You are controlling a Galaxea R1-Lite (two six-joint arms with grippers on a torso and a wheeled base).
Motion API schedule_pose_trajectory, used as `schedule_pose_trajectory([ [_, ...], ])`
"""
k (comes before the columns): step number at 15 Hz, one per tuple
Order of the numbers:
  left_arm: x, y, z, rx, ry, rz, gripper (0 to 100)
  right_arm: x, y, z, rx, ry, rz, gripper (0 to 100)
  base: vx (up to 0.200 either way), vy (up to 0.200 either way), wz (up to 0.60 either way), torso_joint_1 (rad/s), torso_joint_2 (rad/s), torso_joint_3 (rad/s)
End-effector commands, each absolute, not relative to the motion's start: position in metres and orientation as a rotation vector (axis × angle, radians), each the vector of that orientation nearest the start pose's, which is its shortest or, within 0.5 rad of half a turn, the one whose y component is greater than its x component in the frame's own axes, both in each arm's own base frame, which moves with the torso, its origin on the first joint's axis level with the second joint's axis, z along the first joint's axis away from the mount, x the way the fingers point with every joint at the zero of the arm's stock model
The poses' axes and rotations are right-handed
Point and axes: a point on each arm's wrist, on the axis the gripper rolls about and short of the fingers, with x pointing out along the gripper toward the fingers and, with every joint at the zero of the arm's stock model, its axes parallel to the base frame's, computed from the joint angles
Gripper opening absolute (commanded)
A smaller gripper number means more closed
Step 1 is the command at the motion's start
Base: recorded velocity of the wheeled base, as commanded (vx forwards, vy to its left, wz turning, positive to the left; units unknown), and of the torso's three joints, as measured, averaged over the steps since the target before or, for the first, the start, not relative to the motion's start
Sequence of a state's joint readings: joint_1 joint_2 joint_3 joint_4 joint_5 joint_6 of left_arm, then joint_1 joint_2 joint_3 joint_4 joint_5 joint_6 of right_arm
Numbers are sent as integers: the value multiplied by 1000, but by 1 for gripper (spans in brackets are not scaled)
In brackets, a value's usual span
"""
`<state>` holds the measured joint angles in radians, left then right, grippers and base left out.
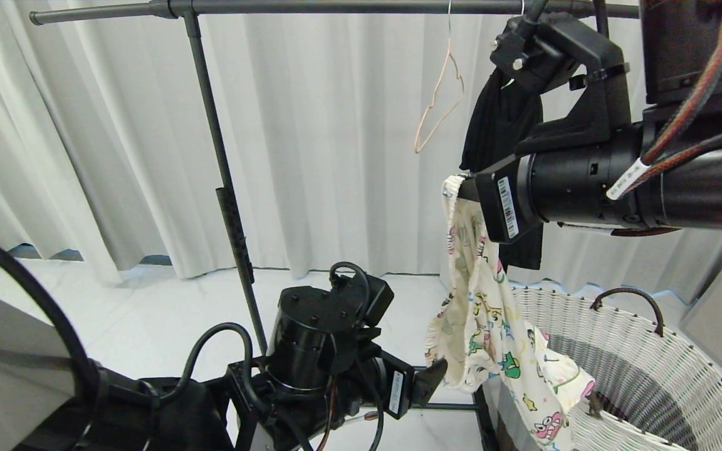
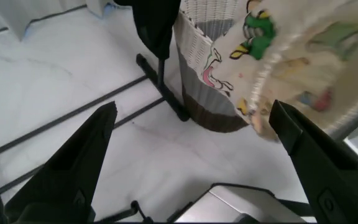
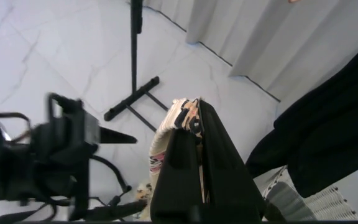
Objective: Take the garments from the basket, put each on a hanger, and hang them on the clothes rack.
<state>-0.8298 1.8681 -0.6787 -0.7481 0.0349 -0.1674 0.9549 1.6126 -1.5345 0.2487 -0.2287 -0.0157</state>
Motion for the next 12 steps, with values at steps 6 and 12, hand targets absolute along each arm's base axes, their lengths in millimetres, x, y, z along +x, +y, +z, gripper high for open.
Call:
schedule_pose_trajectory([
  [6,219,-235,78,35,545,-717,0,154,221,340,-155,263,743,0,0,0,0,0,0,0],
  [12,193,-166,131,185,324,-653,0,157,212,312,-212,361,696,0,0,0,0,0,0,0],
])
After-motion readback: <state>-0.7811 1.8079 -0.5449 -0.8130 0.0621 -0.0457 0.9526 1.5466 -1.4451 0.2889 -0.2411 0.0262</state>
